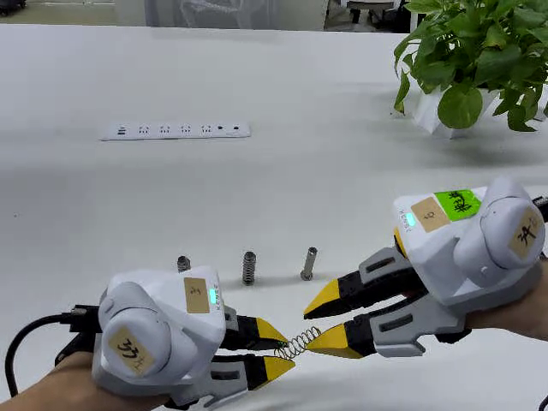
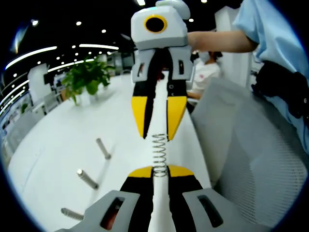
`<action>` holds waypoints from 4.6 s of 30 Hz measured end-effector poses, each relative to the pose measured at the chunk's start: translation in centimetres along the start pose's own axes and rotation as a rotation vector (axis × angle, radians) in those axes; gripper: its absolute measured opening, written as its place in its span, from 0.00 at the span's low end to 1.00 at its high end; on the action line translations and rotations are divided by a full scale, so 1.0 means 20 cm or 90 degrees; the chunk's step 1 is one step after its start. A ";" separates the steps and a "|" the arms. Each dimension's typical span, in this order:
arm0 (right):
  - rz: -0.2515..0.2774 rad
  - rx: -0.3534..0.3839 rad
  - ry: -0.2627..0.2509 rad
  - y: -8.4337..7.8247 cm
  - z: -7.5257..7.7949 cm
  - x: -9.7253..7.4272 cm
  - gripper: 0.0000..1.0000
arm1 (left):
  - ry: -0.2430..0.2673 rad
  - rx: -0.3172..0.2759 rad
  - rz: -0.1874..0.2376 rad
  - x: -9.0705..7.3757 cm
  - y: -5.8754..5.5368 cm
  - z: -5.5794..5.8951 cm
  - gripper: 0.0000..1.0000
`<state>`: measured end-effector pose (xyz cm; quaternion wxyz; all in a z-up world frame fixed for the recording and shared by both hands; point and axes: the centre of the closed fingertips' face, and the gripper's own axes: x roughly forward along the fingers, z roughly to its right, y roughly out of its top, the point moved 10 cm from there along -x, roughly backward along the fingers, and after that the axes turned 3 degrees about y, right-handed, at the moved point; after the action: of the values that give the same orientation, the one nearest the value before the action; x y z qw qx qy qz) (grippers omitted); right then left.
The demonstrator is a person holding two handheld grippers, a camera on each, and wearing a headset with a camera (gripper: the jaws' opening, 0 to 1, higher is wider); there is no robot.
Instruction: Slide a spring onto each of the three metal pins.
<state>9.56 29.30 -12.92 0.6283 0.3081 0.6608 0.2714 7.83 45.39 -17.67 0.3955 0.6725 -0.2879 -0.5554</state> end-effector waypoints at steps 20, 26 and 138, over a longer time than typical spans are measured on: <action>-0.027 -0.033 0.001 0.05 -0.02 0.03 0.12 | 0.004 -0.006 0.001 0.02 0.01 0.00 0.09; -0.072 -0.074 -0.005 0.06 -0.04 0.04 0.12 | 0.002 -0.006 -0.011 0.04 0.01 0.00 0.09; -0.355 -0.210 0.027 0.14 0.58 0.01 0.12 | 0.281 -0.260 0.053 -0.32 -0.34 -0.02 1.00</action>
<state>21.36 30.97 -11.72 0.7061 0.0035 0.6795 0.1990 6.51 54.25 -20.09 0.5981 0.6709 -0.1047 -0.4257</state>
